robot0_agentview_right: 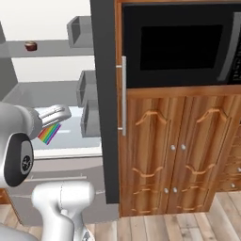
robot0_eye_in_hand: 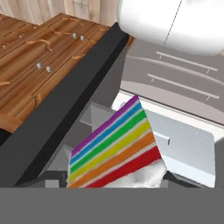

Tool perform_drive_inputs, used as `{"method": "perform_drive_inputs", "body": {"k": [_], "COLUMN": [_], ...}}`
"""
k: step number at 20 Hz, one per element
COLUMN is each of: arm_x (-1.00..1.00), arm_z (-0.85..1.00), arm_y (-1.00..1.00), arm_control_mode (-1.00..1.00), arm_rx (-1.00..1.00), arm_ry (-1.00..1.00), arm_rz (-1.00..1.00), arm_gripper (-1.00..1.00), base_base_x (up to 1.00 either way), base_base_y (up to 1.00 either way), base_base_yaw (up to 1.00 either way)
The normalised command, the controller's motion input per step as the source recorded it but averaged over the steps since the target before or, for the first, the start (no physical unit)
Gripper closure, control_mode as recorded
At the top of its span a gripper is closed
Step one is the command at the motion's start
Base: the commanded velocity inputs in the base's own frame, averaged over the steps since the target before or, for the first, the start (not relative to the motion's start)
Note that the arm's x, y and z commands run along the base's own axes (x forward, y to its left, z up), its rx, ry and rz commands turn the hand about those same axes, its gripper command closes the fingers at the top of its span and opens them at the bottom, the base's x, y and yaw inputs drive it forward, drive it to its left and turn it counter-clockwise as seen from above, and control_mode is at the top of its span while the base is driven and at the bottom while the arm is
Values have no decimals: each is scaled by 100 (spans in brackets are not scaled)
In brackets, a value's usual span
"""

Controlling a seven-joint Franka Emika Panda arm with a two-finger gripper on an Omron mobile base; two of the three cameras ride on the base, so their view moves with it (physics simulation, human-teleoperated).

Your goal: Take the cupcake and cake from the fridge and place them on the empty tray on the dining counter.

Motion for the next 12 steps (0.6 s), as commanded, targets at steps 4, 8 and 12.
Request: {"method": "perform_drive_inputs", "body": {"k": [4, 8, 12], "arm_x": [0, 0, 0], "arm_z": [0, 0, 0], "arm_y": [0, 0, 0], "arm_control_mode": [100, 100, 100], "arm_rx": [0, 0, 0], "arm_ry": [0, 0, 0], "arm_rz": [0, 0, 0], "arm_gripper": [100, 100, 100], "base_base_x": [-100, -100, -100], "base_base_y": [-40, -9, 4], "base_base_yaw": [-19, -15, -16]}}
